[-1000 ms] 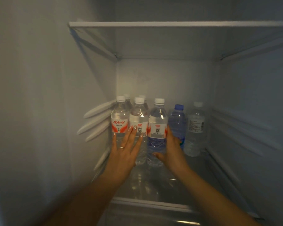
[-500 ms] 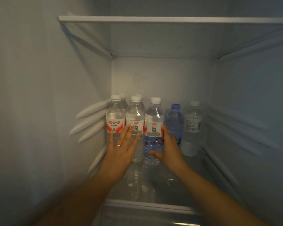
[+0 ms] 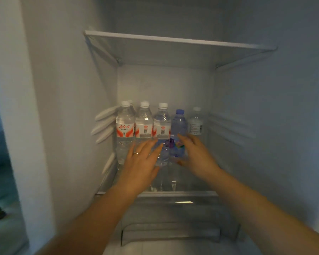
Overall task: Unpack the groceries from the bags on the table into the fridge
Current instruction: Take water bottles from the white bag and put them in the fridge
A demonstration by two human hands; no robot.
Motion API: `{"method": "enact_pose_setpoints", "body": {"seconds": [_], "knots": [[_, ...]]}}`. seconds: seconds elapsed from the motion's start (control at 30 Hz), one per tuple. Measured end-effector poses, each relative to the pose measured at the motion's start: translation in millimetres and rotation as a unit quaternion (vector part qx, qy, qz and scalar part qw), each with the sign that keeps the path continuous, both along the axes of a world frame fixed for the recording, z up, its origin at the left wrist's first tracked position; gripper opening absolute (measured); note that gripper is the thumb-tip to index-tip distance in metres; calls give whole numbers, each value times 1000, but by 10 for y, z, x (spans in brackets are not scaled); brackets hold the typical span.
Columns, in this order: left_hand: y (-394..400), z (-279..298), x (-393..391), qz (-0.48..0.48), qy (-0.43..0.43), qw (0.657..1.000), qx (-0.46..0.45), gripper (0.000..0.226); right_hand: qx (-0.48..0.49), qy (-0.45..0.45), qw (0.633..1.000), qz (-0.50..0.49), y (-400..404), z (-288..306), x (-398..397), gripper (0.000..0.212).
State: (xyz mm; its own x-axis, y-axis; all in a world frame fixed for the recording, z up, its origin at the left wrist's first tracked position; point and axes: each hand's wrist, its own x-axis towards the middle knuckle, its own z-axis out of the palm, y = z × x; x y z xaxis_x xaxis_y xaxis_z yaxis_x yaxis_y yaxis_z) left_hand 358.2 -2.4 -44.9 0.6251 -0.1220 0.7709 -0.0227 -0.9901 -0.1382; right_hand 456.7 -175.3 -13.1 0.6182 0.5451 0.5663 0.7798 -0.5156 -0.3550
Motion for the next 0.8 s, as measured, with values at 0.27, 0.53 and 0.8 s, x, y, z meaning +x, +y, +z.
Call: {"method": "enact_pose_setpoints", "body": {"seconds": [0.27,0.53,0.8], "knots": [[-314,-151,-715,-67,35,997,-22,76,-146,-43,973,-173,-583,-132,-1130,86],[-848,-570,-1734,-161,115,980,21,80,-227,-36,941,-248,-1151,-663,-2595,84],[-1670,-1297,-2650,-275,210,937,43,75,-245,58,916,-312,-1925,-1235,-3928,73]]}}
